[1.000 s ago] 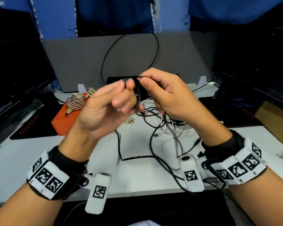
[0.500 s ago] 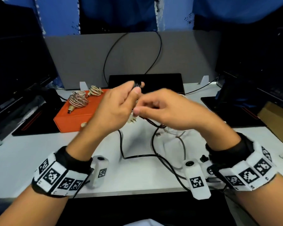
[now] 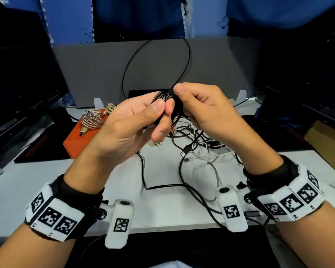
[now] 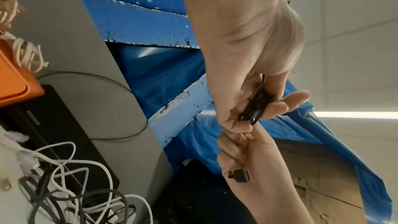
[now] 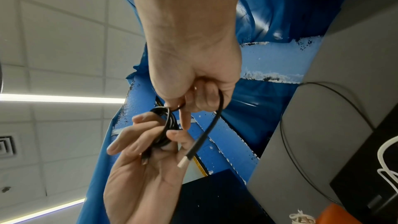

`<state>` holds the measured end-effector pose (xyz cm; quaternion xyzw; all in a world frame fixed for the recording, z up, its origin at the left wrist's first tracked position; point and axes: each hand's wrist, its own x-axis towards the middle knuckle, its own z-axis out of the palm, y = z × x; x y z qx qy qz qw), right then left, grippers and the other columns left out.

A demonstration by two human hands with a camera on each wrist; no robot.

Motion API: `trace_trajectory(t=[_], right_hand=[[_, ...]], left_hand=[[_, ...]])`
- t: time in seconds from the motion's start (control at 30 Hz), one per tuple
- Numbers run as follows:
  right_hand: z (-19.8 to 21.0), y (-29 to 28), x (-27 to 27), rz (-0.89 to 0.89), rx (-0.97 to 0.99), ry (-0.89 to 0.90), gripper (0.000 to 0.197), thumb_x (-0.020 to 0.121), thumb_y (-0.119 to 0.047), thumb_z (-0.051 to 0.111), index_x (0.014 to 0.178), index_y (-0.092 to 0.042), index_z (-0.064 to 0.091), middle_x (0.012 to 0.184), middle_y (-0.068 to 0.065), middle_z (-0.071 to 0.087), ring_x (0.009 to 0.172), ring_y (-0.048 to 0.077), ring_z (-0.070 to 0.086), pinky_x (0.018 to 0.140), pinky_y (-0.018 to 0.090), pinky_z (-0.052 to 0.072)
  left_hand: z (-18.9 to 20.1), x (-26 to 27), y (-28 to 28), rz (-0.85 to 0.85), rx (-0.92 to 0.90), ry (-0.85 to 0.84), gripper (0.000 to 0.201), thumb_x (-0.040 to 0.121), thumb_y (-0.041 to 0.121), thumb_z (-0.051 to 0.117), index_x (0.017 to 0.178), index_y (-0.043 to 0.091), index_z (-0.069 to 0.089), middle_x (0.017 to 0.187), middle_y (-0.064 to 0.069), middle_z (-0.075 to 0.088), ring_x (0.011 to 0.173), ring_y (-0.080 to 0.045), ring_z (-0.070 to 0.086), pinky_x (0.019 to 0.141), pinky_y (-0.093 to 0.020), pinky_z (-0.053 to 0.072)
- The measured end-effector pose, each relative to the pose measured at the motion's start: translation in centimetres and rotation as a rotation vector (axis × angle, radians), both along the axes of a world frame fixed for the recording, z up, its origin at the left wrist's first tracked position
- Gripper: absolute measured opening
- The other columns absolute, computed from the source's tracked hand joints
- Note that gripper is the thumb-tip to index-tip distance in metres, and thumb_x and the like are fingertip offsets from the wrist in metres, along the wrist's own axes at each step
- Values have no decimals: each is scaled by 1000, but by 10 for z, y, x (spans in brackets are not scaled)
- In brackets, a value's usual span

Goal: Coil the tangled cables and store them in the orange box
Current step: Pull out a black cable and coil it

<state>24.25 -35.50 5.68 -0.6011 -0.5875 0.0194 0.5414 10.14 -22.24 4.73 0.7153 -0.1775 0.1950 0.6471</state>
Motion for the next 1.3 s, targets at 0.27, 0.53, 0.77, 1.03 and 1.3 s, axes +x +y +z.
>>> trace_trajectory(t=[0.27,0.53,0.77,1.03,1.3], right_hand=[[-3,5,-4,19,-4,22,43,112,-27,41,91,6,58,61,-9,41,54,4,34,54,15,29],[-9,5,-21,77,-315,1,24,112,-19,37,124,-24,57,59,-15,40,45,7,39,43,36,50],[-5,-4,-22,141,-558,-28,32,107,-15,47,76,-15,54,63,-1,46,50,13,44,48,33,52],[14,-20,1,25,-269,-71,25,91,-34,78,86,-12,68,69,1,68,59,21,53,59,36,42],[2,-2,-4,10,-15,186,24,104,-33,60,96,-10,61,67,9,50,51,18,42,48,33,34]], left_hand=[[8,-5,-9,-31,-213,-7,36,108,24,24,96,13,56,55,14,44,56,-8,39,77,-34,41],[3,6,-11,453,10,-232,24,111,18,31,106,13,54,83,3,73,86,-18,68,85,-34,51],[-12,12,-4,979,1036,-163,21,107,28,41,92,16,50,72,13,58,80,-14,48,88,-29,32],[-6,6,20,265,553,148,35,108,27,36,93,5,59,61,9,45,61,-13,42,64,-27,39],[-8,7,10,-5,-114,89,28,105,23,34,91,13,56,55,9,43,60,-12,43,70,-25,40]])
